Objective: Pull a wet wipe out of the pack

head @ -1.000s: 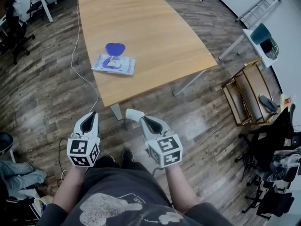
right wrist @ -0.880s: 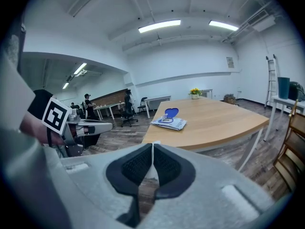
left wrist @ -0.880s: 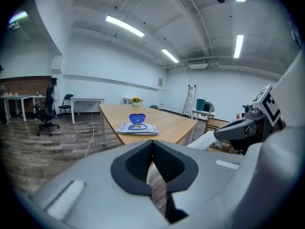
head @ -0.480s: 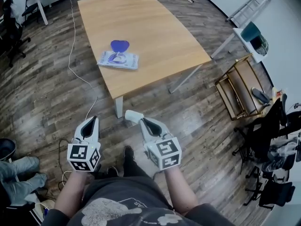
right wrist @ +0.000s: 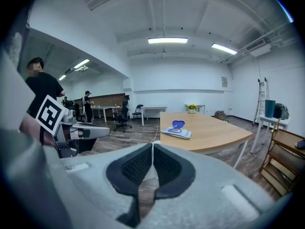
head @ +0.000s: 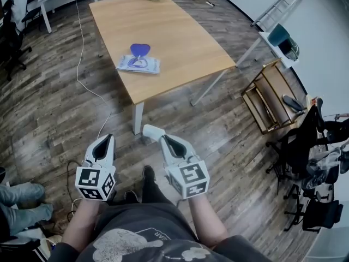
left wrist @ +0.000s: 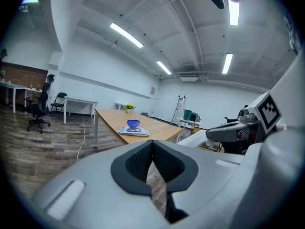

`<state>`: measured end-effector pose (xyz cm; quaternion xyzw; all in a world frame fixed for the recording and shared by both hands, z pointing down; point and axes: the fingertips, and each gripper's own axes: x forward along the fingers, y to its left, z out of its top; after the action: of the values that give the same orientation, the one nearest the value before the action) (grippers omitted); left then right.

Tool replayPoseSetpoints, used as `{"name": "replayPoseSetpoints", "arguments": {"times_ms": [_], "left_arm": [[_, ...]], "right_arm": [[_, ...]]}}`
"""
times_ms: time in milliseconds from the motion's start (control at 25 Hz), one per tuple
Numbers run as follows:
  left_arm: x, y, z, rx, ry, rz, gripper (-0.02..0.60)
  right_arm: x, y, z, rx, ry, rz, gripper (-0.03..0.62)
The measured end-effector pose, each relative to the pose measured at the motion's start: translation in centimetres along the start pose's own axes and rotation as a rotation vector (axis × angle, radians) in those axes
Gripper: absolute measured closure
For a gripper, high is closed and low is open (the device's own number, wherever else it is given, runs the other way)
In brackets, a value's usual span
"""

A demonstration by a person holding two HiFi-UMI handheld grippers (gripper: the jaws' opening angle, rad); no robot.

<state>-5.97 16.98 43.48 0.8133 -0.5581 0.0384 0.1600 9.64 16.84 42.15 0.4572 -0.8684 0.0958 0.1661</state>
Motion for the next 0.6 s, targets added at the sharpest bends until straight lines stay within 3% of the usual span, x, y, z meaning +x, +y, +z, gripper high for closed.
{"name": "replayPoseSetpoints", "arguments": {"times_ms": [600], "left_arm": [[-3.0, -1.7, -2.0, 0.009, 0.018, -0.062, 0.563]], "right_arm": [[-2.7, 3.2, -2.5, -0.020, 0.048, 0.009, 0.594]]}}
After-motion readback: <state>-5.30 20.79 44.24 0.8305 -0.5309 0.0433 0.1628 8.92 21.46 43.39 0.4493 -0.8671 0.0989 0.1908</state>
